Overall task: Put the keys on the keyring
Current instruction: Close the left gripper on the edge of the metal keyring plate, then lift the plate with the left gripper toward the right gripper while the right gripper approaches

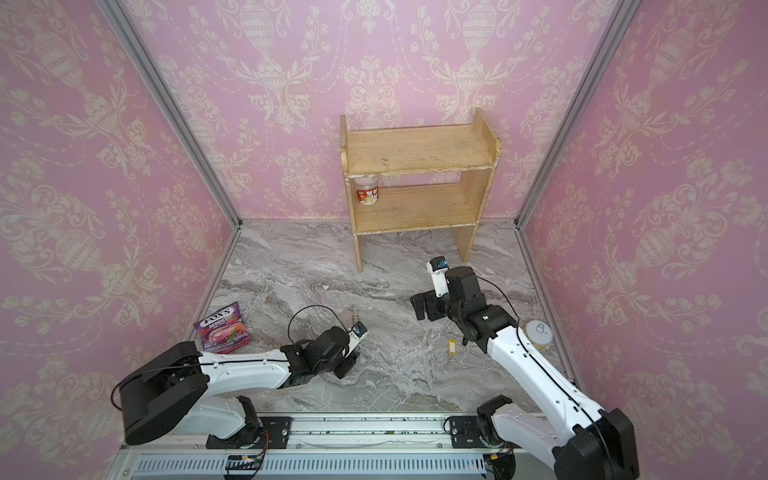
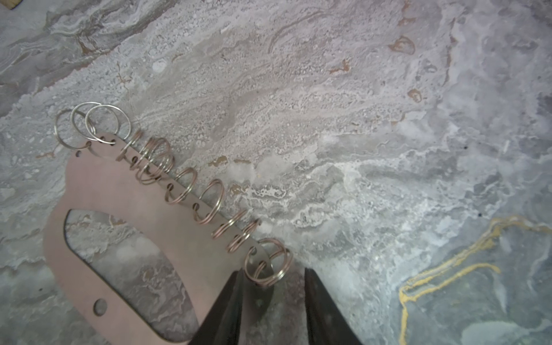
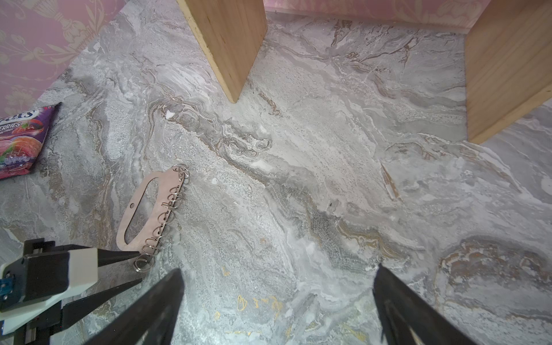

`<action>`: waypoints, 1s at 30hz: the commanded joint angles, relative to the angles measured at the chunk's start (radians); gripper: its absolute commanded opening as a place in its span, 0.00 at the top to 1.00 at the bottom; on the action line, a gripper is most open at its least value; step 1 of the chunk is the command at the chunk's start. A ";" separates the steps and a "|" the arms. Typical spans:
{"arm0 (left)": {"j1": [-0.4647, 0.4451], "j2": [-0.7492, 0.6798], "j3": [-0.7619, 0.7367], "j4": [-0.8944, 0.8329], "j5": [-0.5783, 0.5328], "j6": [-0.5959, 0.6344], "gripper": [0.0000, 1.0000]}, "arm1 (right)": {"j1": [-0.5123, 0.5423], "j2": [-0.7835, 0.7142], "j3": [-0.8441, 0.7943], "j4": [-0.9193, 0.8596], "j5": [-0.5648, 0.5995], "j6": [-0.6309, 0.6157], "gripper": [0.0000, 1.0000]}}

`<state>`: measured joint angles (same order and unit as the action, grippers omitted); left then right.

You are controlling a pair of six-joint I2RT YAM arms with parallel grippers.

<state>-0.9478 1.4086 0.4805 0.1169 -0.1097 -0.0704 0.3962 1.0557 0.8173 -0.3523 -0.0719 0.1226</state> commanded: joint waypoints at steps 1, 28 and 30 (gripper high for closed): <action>-0.008 -0.005 0.024 -0.010 0.020 0.029 0.64 | 0.008 -0.014 -0.016 0.013 -0.002 -0.023 0.00; -0.019 -0.016 0.078 -0.098 0.011 0.037 1.00 | 0.008 -0.017 -0.017 0.010 -0.010 -0.016 0.00; -0.019 -0.048 0.097 -0.123 0.013 0.038 1.00 | 0.009 -0.015 -0.018 0.017 -0.036 -0.011 0.00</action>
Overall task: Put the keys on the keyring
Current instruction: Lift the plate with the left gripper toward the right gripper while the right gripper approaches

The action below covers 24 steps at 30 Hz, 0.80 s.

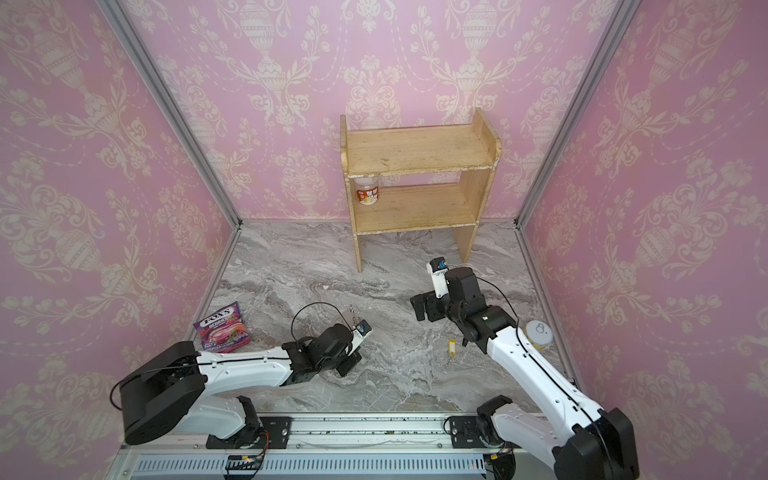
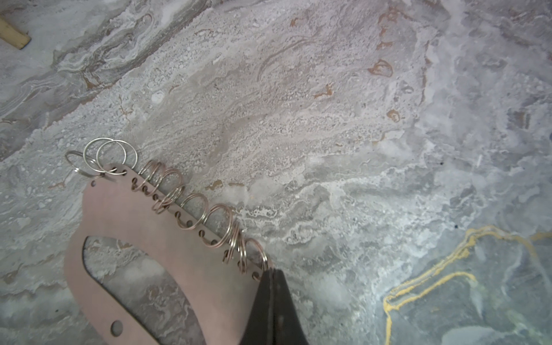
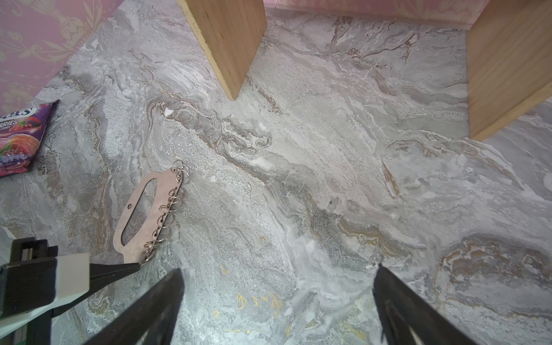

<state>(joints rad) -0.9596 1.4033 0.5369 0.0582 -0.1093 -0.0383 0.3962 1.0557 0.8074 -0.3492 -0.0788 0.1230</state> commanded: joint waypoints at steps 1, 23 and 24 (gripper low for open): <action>-0.008 -0.065 0.054 -0.076 0.016 0.010 1.00 | 0.008 -0.011 -0.008 0.018 -0.053 -0.012 0.00; 0.037 -0.371 0.308 -0.101 0.265 0.269 1.00 | 0.061 -0.240 -0.089 0.295 -0.539 -0.183 0.17; 0.048 -0.377 0.311 -0.093 0.299 0.271 1.00 | 0.062 -0.233 -0.074 0.289 -0.573 -0.198 0.19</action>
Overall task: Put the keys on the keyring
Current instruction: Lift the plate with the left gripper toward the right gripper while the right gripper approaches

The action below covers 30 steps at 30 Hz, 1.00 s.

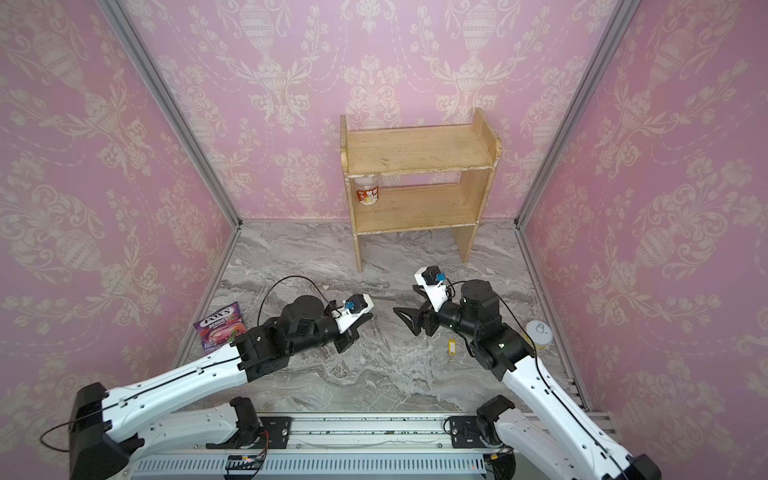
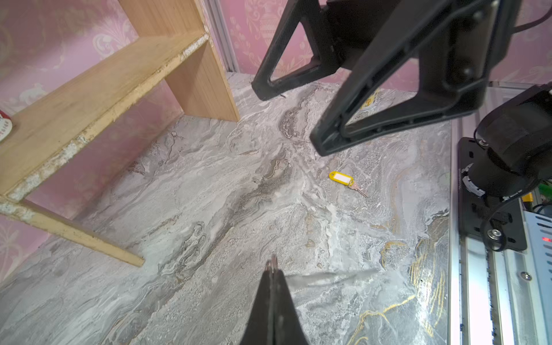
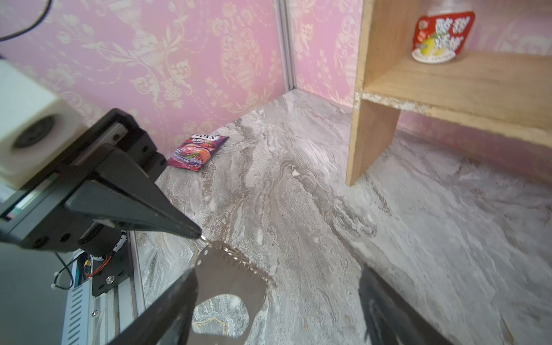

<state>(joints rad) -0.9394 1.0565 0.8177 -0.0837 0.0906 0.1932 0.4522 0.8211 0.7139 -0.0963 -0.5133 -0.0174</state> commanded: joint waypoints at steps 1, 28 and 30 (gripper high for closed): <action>0.042 -0.037 0.035 0.059 0.128 0.040 1.00 | 0.005 0.014 0.040 0.028 -0.178 -0.078 0.21; 0.150 -0.016 0.133 0.222 0.479 0.028 1.00 | 0.065 0.149 0.292 -0.177 -0.349 -0.316 0.74; 0.152 -0.016 0.131 0.213 0.479 0.036 1.00 | 0.065 0.130 0.297 -0.182 -0.338 -0.319 0.75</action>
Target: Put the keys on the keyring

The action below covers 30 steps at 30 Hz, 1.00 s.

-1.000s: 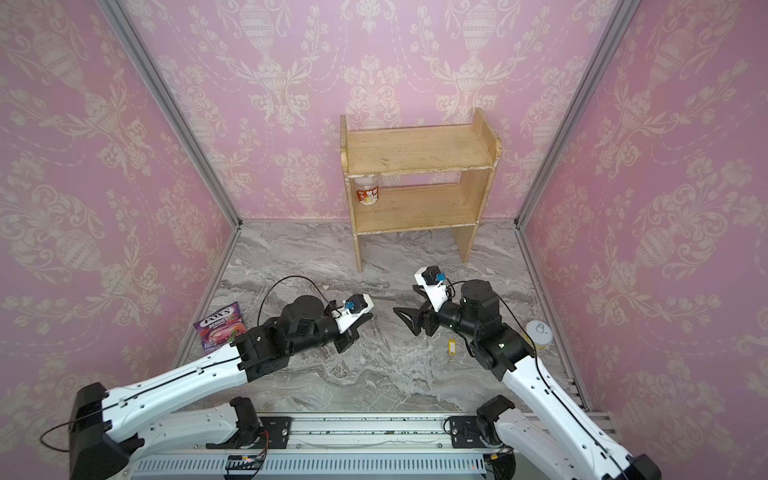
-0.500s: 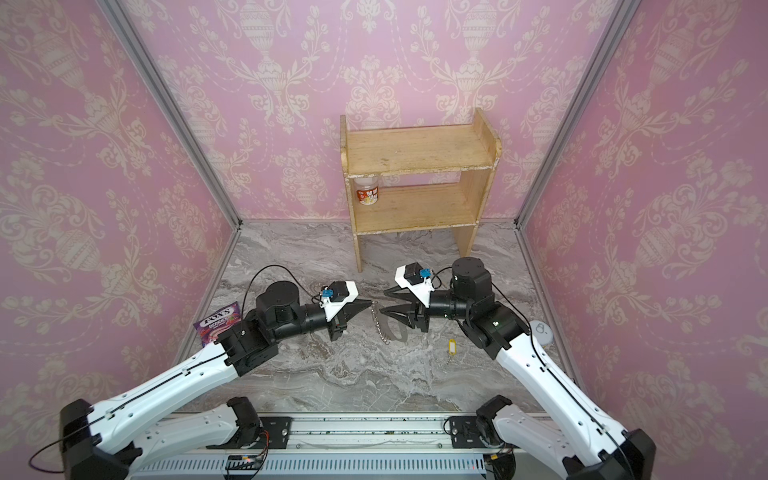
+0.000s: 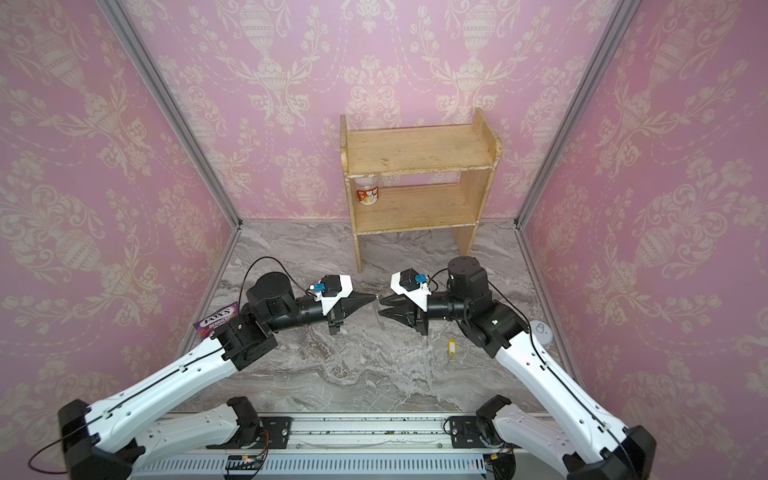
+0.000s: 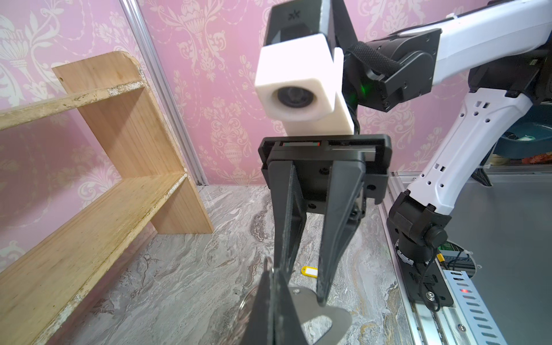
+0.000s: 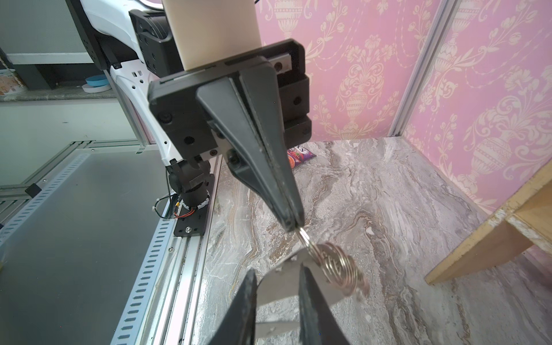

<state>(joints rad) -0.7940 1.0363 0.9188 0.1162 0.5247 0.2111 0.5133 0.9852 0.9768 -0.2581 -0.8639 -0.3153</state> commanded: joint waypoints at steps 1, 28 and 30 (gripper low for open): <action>0.006 0.003 0.028 0.011 0.044 0.020 1.00 | 0.003 -0.044 0.038 -0.026 0.021 -0.024 0.75; 0.008 -0.021 0.038 0.019 0.117 0.000 1.00 | 0.004 -0.025 0.057 0.013 0.043 0.015 0.86; 0.008 -0.025 0.038 0.021 0.120 0.000 1.00 | 0.004 -0.015 0.064 -0.009 0.036 0.003 0.86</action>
<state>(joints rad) -0.7891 1.0389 0.9195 0.1154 0.6018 0.2123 0.5133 0.9600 1.0111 -0.2508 -0.8043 -0.3141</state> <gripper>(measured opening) 0.041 0.140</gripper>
